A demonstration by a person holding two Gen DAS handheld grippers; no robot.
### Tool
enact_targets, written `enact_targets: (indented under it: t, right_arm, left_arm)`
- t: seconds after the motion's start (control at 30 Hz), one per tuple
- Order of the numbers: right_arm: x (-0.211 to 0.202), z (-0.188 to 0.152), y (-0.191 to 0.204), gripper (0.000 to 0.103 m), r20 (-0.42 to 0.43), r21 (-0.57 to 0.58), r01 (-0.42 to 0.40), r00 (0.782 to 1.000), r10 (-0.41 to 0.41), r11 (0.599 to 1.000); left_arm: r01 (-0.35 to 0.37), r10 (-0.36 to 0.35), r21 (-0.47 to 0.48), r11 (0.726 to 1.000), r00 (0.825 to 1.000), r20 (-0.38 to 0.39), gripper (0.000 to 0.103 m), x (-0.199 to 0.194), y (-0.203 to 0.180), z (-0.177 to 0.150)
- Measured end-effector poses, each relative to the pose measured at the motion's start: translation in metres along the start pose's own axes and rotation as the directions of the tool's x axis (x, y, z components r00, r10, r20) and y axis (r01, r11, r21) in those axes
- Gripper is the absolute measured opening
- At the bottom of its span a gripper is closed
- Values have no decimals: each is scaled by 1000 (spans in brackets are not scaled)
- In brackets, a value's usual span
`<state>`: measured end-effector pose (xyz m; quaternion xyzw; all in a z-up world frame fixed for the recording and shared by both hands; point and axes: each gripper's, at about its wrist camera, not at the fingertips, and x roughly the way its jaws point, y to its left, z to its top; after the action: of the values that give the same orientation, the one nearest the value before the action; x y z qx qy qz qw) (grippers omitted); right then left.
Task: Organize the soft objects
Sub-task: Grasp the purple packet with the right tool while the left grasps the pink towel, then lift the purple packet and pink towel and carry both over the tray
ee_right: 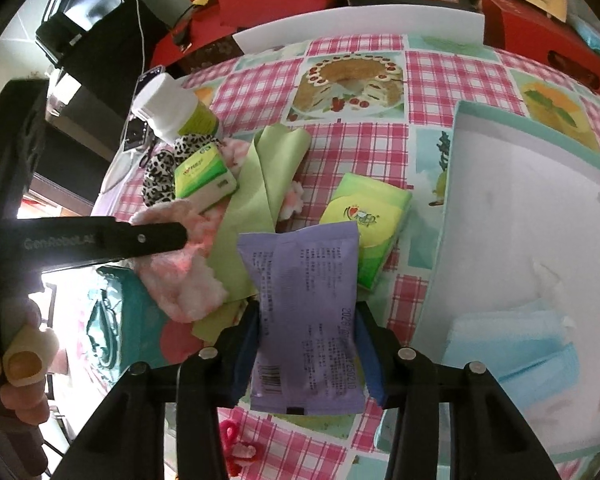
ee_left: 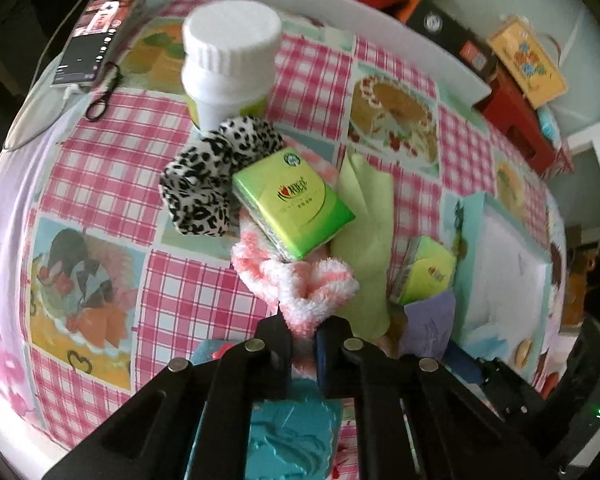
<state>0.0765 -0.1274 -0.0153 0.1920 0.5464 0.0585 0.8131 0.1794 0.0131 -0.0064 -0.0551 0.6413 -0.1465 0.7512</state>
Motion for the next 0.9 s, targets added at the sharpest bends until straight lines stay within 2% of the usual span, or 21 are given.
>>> enact_targets:
  t: [0.33, 0.7, 0.9]
  right_arm:
    - [-29, -5, -2, 48, 42, 29, -19, 999, 18, 999]
    - [-65, -16, -6, 48, 101, 59, -42, 994, 36, 997]
    - [-83, -22, -11, 48, 124, 74, -49, 991, 39, 996]
  left_arm:
    - [76, -67, -73, 994, 991, 113, 8, -38, 9, -18]
    - [160, -134, -97, 982, 964, 229, 8, -81, 11, -44]
    - [181, -149, -106, 978, 955, 259, 8, -93, 11, -51]
